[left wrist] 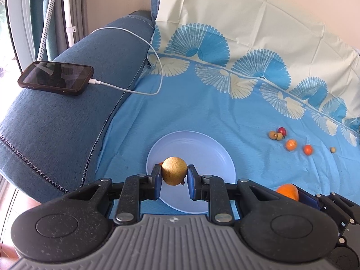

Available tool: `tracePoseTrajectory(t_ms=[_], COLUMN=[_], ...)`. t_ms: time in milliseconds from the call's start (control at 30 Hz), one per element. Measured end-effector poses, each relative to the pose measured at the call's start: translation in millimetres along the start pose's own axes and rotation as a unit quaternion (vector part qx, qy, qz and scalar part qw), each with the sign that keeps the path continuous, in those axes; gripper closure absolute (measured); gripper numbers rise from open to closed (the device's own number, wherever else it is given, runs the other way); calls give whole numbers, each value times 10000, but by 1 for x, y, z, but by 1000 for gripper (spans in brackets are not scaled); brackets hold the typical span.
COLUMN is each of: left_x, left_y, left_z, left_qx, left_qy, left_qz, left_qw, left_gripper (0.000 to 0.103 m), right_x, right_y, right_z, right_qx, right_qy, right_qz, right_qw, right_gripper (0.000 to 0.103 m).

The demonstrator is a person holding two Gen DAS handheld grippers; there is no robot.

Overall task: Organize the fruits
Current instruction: 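Carry both fruits over the plate and open both tools to drop them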

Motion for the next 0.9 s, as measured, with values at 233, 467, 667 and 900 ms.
tracePoseTrajectory(t_ms=[233,467,667,900], left_x=[24,52,78,110], left_y=[2,3,3,-2], left_z=[6,9,12,10], left_qx=[40,44,80,242], left_qy=[135,277,437,612], left_qz=[28,83,148,251], left_qw=[9999,9996,9989,9975], left_gripper=[77,77,77,77], right_x=[25,52,75,100], right_y=[3,2,-2,-5], right_z=[3,1,0,-5], right_qx=[-45,-99,-180,-320], right_qy=[137,320,425,590], right_qz=[38,71,66,43], right_qw=[9999,9994,9989,9977], right_gripper=[60,60,60,60])
Point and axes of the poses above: each gripper's, at about its wrist camera, not at the fingertips, and x roughly the way its jaws point, y to its left, z to its top, the point moved 9 cm from there along x, roughly the way its jaws point, and after that the axes turned 4 degrees about -x, right-handed, at the moved point
